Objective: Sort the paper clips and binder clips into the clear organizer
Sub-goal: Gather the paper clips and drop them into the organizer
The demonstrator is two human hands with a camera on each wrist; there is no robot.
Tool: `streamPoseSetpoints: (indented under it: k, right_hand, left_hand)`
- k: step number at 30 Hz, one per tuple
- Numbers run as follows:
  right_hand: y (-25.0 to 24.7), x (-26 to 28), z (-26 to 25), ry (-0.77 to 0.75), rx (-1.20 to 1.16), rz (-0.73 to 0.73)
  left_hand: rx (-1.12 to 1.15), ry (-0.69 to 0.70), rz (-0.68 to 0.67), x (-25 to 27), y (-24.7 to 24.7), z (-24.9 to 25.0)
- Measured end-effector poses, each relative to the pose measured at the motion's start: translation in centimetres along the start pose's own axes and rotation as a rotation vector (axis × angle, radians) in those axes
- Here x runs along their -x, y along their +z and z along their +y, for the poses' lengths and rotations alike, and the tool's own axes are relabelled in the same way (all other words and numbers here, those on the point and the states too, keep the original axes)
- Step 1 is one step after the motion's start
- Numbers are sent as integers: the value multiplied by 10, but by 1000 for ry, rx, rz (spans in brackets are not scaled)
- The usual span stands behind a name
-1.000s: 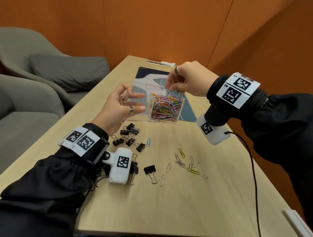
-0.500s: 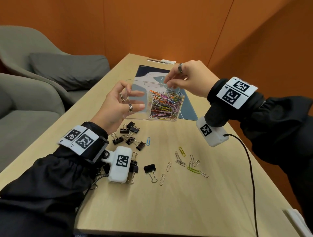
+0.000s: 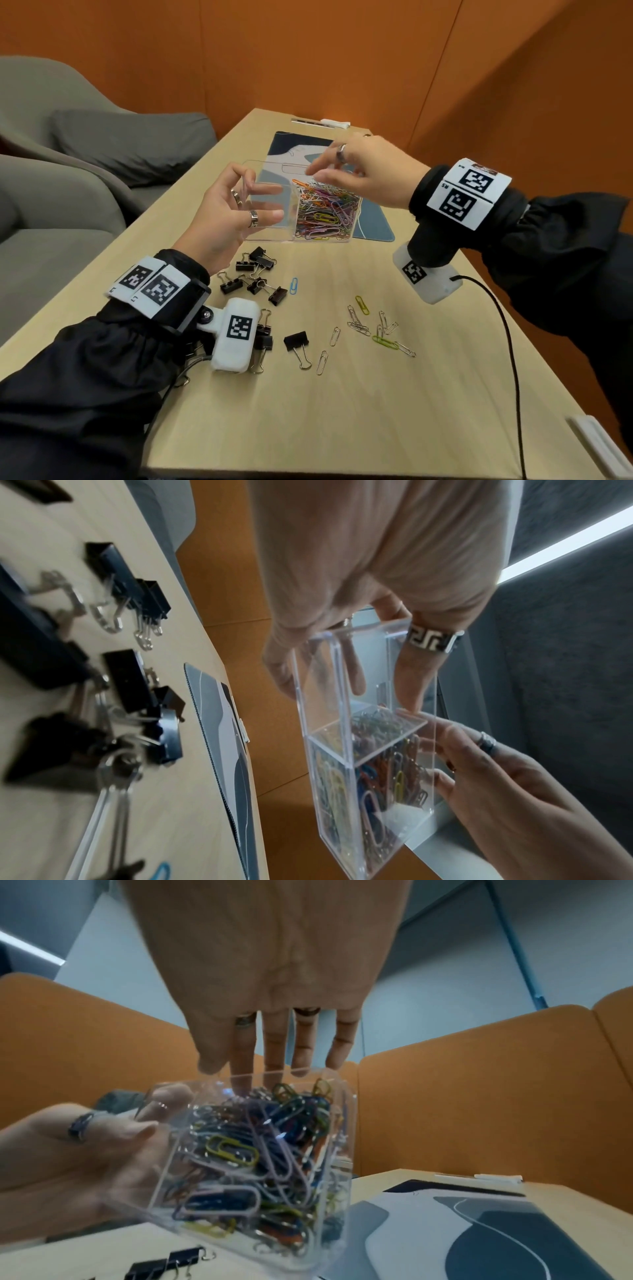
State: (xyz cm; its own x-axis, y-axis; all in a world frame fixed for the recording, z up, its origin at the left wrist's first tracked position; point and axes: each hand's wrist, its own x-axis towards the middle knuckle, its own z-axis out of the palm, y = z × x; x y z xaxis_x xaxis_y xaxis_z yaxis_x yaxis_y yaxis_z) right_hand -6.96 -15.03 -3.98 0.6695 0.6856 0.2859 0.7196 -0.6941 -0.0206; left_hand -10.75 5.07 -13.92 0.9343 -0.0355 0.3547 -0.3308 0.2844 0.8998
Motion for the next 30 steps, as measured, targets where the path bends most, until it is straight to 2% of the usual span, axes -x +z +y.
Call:
streamPoseSetpoints:
  k: [2, 5, 10, 12, 16, 17, 18, 19, 22, 23, 24, 27, 30]
  right_hand:
    - [6, -2, -4, -40, 38, -73]
    - [9, -2, -2, -30, 103, -95]
    - [9, 2, 4, 15, -58, -44]
    - [9, 5, 5, 30, -137, 79]
    - [20, 17, 12, 56, -215, 435]
    - [26, 21, 12, 68, -261, 465]
    - [33, 23, 12, 76, -292, 432]
    - [40, 24, 10, 77, -287, 324]
    - [63, 22, 0, 32, -218, -214]
    - [70, 19, -4, 16, -211, -336]
    - [77, 15, -7, 3, -221, -404]
    - [91, 1, -19, -43, -257, -480]
    - [96, -12, -26, -27, -237, -609]
  left_hand:
    - [1, 3, 0, 0, 0, 0]
    - [-5, 7, 9, 0, -1, -1]
    - [-10, 14, 5, -1, -3, -1]
    - [-14, 16, 24, -1, -5, 1]
    - [3, 39, 110, -4, -14, 6]
    - [14, 48, 130, -4, -16, 8]
    - [17, 55, 150, -5, -18, 9]
    - [10, 58, 168, -5, -20, 11]
    - [-25, 66, 205, -4, -24, 15]
    - [-33, 68, 218, -4, -25, 16]
    - [-39, 71, 230, -5, -26, 16]
    - [-61, 76, 241, -5, -27, 16]
    - [-65, 77, 229, -5, -25, 15]
